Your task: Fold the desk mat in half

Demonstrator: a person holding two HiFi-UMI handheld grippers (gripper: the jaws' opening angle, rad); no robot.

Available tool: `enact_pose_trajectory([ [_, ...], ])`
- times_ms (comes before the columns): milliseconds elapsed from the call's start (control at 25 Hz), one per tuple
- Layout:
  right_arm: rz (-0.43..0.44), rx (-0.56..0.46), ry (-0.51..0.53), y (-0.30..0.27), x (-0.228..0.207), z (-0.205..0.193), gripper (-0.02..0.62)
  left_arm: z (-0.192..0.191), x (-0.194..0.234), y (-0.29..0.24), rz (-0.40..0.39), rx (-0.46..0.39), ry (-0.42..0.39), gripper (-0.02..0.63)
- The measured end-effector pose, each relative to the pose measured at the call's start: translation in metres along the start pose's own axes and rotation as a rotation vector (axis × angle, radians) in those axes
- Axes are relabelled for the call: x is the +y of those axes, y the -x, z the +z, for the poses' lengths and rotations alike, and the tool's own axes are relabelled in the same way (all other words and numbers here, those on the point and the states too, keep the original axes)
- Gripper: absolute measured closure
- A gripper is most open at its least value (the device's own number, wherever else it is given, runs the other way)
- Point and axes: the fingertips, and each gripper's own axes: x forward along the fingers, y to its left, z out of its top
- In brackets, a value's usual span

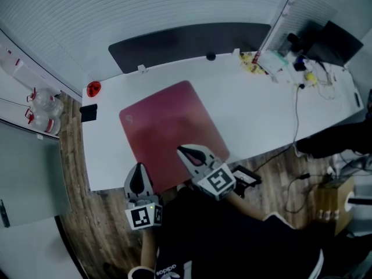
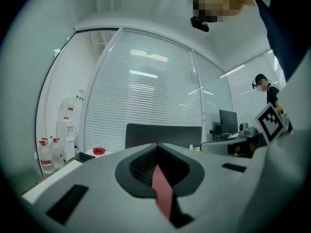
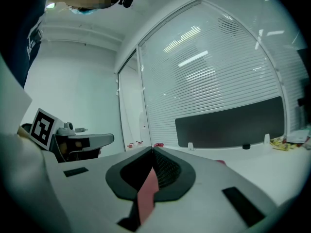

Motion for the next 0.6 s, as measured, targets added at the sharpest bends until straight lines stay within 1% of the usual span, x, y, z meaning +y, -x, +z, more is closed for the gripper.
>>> enact_pose_trajectory([
  [80, 0.0, 0.0, -0.002, 0.0, 0.004, -0.001, 0.592, 0.001, 0.0, 0.002, 0.002, 0.001, 0.014, 0.603],
  [320, 0.0, 0.004, 0.004, 0.0, 0.01, -0.003, 0.592, 0.002, 0.003, 0.01, 0.004, -0.001, 0.024, 0.603],
  [600, 0.002, 0.008, 0.008, 0.002, 0.02, -0.006, 0.592, -0.002, 0.005, 0.019, 0.01, 0.016, 0.023, 0.603],
])
